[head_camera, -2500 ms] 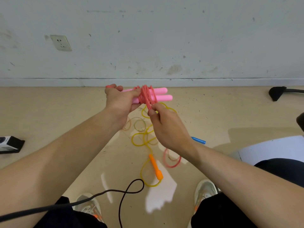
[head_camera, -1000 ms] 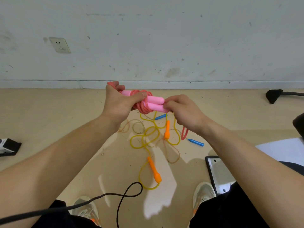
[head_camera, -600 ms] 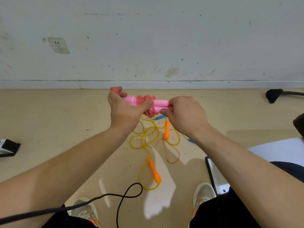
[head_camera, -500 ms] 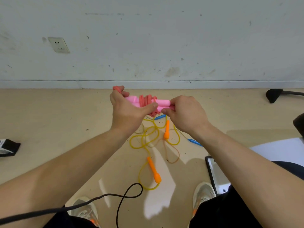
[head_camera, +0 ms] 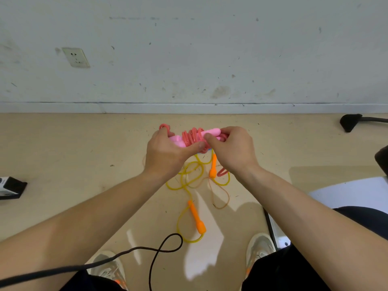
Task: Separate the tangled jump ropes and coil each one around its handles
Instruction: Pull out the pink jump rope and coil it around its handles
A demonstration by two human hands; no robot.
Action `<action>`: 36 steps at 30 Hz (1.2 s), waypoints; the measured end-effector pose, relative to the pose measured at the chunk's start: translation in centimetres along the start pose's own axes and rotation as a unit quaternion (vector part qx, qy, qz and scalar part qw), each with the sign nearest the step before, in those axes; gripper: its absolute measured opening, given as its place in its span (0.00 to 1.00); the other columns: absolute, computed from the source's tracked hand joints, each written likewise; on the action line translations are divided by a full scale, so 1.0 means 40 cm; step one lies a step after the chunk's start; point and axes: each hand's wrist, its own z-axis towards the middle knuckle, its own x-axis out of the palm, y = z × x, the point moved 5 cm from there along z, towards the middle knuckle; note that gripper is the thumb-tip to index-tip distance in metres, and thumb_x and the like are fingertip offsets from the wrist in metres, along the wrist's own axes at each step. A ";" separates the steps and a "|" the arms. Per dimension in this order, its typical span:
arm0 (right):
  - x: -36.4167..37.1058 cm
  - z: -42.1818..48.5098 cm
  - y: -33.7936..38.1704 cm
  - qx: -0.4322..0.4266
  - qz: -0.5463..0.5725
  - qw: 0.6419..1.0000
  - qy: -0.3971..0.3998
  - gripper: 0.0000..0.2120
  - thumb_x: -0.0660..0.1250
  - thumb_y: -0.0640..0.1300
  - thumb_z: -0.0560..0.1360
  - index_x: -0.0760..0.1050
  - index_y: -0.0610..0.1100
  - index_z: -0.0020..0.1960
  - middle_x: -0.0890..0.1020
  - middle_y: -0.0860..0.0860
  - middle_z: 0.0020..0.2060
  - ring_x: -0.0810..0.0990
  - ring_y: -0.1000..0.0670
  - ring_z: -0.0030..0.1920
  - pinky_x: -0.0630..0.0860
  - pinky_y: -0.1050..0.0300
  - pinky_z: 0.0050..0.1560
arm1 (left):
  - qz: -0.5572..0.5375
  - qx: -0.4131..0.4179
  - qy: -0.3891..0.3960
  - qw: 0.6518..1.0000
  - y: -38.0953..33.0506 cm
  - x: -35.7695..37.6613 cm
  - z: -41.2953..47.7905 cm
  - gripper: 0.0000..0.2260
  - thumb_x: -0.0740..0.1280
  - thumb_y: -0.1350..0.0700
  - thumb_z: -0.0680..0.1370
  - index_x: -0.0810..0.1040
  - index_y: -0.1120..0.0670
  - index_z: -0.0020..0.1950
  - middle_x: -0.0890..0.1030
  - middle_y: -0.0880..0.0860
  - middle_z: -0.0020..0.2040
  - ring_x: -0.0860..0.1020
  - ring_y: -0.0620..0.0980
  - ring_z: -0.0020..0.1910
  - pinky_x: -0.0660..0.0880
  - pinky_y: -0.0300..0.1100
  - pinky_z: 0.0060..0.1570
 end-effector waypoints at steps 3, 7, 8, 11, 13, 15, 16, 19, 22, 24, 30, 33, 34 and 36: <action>-0.002 0.001 0.001 -0.005 0.005 1.000 -0.013 0.10 0.67 0.49 0.78 0.84 0.45 0.44 0.80 0.53 0.30 0.79 0.54 0.30 0.79 0.55 0.31 | -0.001 0.006 -0.003 1.000 0.000 0.004 -0.003 0.47 0.74 0.27 0.55 0.73 0.55 0.64 0.76 0.47 0.54 0.76 0.47 0.55 0.72 0.41 0.52; -0.005 0.012 -0.009 0.004 -0.005 0.999 -0.034 0.09 0.67 0.47 0.78 0.85 0.45 0.45 0.84 0.51 0.34 0.81 0.48 0.33 0.81 0.47 0.38 | 0.028 0.022 -0.008 0.999 -0.010 0.008 -0.006 0.45 0.76 0.30 0.59 0.72 0.57 0.65 0.76 0.49 0.55 0.75 0.49 0.55 0.72 0.42 0.53; -0.005 0.016 -0.015 0.015 -0.010 0.999 -0.036 0.09 0.68 0.47 0.78 0.85 0.44 0.44 0.83 0.51 0.33 0.80 0.49 0.33 0.80 0.49 0.38 | 0.031 0.027 -0.013 0.999 -0.013 0.008 -0.006 0.43 0.76 0.31 0.60 0.73 0.57 0.64 0.76 0.49 0.54 0.75 0.50 0.55 0.72 0.42 0.53; 0.006 0.026 -0.040 0.067 -0.010 0.997 -0.030 0.11 0.69 0.48 0.77 0.83 0.41 0.43 0.79 0.51 0.32 0.78 0.49 0.33 0.76 0.53 0.36 | 0.022 0.042 -0.025 0.999 -0.022 0.011 -0.009 0.41 0.79 0.35 0.60 0.73 0.56 0.65 0.76 0.49 0.54 0.75 0.49 0.54 0.72 0.42 0.54; 0.017 0.032 -0.054 0.094 -0.013 0.995 -0.022 0.11 0.68 0.47 0.78 0.82 0.40 0.43 0.80 0.48 0.34 0.78 0.46 0.34 0.72 0.57 0.32 | 0.026 0.051 -0.030 0.998 -0.027 0.017 -0.011 0.40 0.80 0.38 0.60 0.72 0.56 0.64 0.75 0.49 0.55 0.74 0.49 0.54 0.72 0.42 0.54; 0.025 0.035 -0.061 0.112 -0.040 0.993 -0.013 0.13 0.68 0.47 0.78 0.81 0.39 0.41 0.79 0.46 0.33 0.75 0.46 0.32 0.66 0.57 0.29 | 0.044 0.071 -0.041 0.996 -0.030 0.026 -0.016 0.39 0.80 0.40 0.60 0.71 0.56 0.63 0.74 0.49 0.54 0.73 0.51 0.53 0.71 0.44 0.53; 0.030 0.037 -0.066 0.122 -0.050 0.991 -0.008 0.15 0.67 0.48 0.79 0.81 0.37 0.41 0.77 0.46 0.31 0.73 0.47 0.30 0.65 0.57 0.28 | 0.050 0.083 -0.047 0.994 -0.032 0.030 -0.017 0.38 0.80 0.41 0.61 0.71 0.57 0.63 0.73 0.50 0.54 0.73 0.52 0.53 0.70 0.44 0.53; 0.050 0.044 -0.082 0.158 -0.053 0.986 0.018 0.16 0.67 0.49 0.78 0.81 0.36 0.42 0.81 0.42 0.35 0.79 0.42 0.35 0.75 0.55 0.34 | 0.049 0.136 -0.051 0.988 -0.052 0.036 -0.019 0.35 0.80 0.44 0.64 0.72 0.57 0.65 0.74 0.50 0.56 0.72 0.52 0.52 0.64 0.41 0.53; 0.060 0.053 -0.094 0.187 -0.024 0.981 0.035 0.17 0.68 0.51 0.77 0.82 0.37 0.44 0.85 0.41 0.40 0.84 0.41 0.39 0.81 0.51 0.43 | 0.016 0.156 -0.048 0.986 -0.060 0.026 -0.010 0.25 0.76 0.49 0.71 0.73 0.56 0.62 0.74 0.48 0.53 0.75 0.51 0.52 0.69 0.44 0.55; 0.056 0.051 -0.097 0.200 0.010 0.979 0.039 0.16 0.69 0.50 0.77 0.83 0.37 0.42 0.86 0.43 0.38 0.80 0.47 0.29 0.77 0.57 0.36 | -0.021 0.129 -0.037 0.991 -0.049 0.013 0.005 0.23 0.77 0.49 0.70 0.73 0.54 0.61 0.75 0.48 0.53 0.76 0.48 0.52 0.74 0.45 0.54; 0.082 0.034 -0.096 0.227 0.054 0.970 0.061 0.17 0.68 0.48 0.78 0.81 0.33 0.43 0.85 0.39 0.40 0.74 0.46 0.24 0.75 0.54 0.31 | -0.037 0.162 -0.036 0.985 -0.044 0.017 -0.002 0.25 0.78 0.53 0.67 0.73 0.55 0.59 0.74 0.47 0.51 0.74 0.48 0.52 0.74 0.51 0.57; 0.093 0.039 -0.091 0.218 0.053 0.972 0.062 0.20 0.66 0.50 0.79 0.78 0.31 0.44 0.82 0.40 0.38 0.73 0.43 0.27 0.77 0.50 0.34 | -0.016 0.198 -0.058 0.978 -0.060 0.014 -0.016 0.24 0.78 0.53 0.68 0.73 0.57 0.58 0.74 0.48 0.50 0.69 0.45 0.50 0.68 0.41 0.54; 0.094 0.040 -0.091 0.215 0.055 0.973 0.060 0.20 0.66 0.51 0.79 0.77 0.33 0.43 0.79 0.42 0.35 0.72 0.43 0.27 0.75 0.51 0.33 | -0.009 0.205 -0.063 0.977 -0.063 0.011 -0.016 0.24 0.78 0.52 0.69 0.73 0.57 0.59 0.74 0.49 0.50 0.69 0.47 0.50 0.66 0.37 0.53; 0.090 0.043 -0.087 0.206 0.050 0.976 0.049 0.20 0.66 0.52 0.79 0.71 0.38 0.36 0.70 0.47 0.29 0.69 0.45 0.28 0.71 0.53 0.33 | -0.011 0.206 -0.071 0.976 -0.065 0.006 -0.010 0.23 0.78 0.51 0.70 0.73 0.56 0.59 0.74 0.49 0.50 0.69 0.49 0.50 0.64 0.32 0.51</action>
